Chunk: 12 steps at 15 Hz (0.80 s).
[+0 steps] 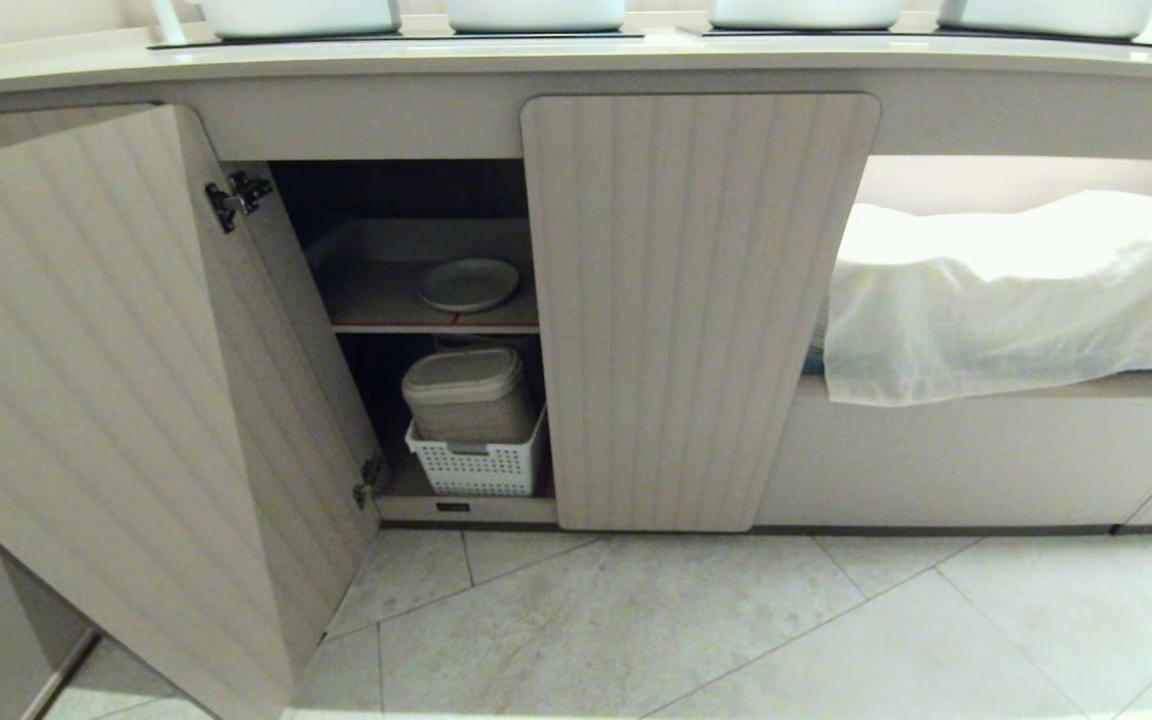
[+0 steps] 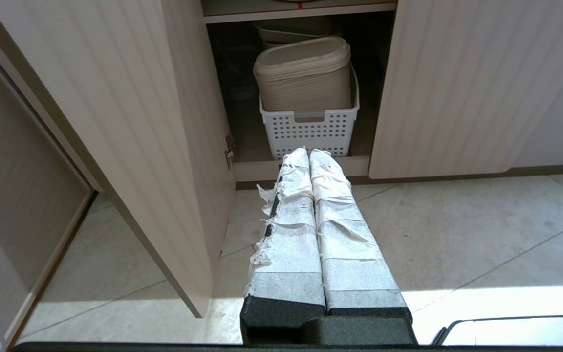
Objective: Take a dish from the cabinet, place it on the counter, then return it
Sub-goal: Take the plate from the cabinet
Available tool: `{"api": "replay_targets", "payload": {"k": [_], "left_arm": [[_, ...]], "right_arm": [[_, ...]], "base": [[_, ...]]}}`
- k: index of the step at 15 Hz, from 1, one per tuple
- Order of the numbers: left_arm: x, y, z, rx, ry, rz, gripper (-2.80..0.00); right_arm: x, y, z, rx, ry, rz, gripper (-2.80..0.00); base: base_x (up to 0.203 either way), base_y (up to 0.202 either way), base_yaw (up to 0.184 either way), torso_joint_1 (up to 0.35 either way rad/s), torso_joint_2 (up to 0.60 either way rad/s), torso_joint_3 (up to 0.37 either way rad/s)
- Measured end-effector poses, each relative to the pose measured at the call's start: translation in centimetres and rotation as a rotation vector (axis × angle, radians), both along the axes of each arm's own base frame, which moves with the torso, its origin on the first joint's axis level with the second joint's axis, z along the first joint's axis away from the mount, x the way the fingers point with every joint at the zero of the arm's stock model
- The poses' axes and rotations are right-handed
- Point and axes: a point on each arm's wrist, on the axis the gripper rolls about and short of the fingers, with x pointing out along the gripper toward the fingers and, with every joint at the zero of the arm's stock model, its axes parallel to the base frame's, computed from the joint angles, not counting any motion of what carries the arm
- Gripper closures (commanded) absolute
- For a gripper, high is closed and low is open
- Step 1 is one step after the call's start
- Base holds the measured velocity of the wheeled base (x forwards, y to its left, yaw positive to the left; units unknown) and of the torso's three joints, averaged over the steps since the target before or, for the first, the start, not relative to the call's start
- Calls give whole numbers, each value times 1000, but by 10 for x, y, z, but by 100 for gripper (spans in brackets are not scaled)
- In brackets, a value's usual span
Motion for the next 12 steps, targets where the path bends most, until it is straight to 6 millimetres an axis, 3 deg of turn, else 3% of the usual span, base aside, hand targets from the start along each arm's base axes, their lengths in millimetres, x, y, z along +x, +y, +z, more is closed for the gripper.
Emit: {"api": "replay_targets", "payload": {"k": [12], "left_arm": [[0, 0, 0, 2, 0, -1, 0]], "right_arm": [[0, 0, 0, 0, 1, 0, 0]], "base": [[187, 0, 1, 1, 2, 4]]}}
